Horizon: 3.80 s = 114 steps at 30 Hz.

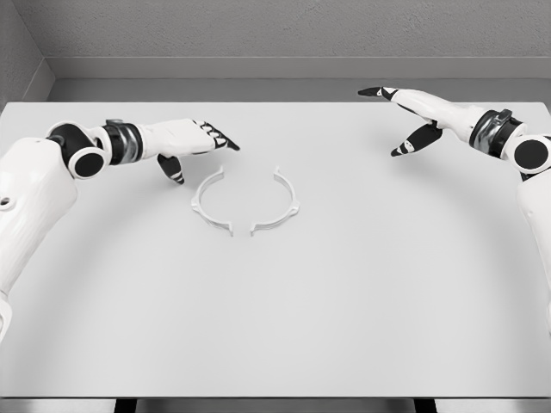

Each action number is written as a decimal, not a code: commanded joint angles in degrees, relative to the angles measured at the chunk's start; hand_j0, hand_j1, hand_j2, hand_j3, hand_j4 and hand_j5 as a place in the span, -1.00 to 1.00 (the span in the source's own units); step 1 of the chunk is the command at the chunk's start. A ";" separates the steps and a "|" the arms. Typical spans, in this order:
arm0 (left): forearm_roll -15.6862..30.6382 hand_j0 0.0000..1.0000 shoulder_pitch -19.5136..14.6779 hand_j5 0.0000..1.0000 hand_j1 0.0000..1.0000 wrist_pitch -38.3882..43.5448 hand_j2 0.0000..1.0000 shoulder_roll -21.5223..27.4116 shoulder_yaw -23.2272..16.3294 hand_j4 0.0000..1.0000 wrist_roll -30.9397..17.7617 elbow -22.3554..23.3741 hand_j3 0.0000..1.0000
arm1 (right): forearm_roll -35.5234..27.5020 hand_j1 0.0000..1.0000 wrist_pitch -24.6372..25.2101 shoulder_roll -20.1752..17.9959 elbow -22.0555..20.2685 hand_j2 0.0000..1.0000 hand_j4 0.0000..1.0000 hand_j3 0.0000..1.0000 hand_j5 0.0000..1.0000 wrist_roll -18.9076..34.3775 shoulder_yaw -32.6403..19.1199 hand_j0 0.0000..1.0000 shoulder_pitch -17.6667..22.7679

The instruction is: Assemble PVC drainage pipe clamps

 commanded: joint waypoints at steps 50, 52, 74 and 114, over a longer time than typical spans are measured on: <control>6.20 1.00 0.53 1.00 1.00 0.13 1.00 -1.71 -1.45 1.00 0.04 -0.04 1.00 | -0.46 1.00 0.16 0.01 -0.04 1.00 1.00 1.00 1.00 -0.02 -0.02 1.00 0.09; 6.64 1.00 0.53 1.00 1.00 0.13 1.00 -2.42 -1.45 1.00 0.04 -0.04 1.00 | -0.46 1.00 0.16 0.01 -0.04 1.00 1.00 1.00 1.00 -0.02 -0.02 1.00 0.09; 31.69 1.00 12.92 1.00 1.00 0.13 1.00 19.82 4.88 1.00 -0.13 -23.59 1.00 | -0.55 1.00 0.16 -3.07 -0.13 1.00 1.00 1.00 1.00 -0.02 -0.46 1.00 -0.62; 31.86 1.00 13.36 1.00 1.00 0.13 1.00 13.49 17.97 1.00 -0.40 -0.04 1.00 | 13.51 1.00 0.16 16.97 13.76 1.00 1.00 1.00 1.00 -0.02 9.30 1.00 -9.93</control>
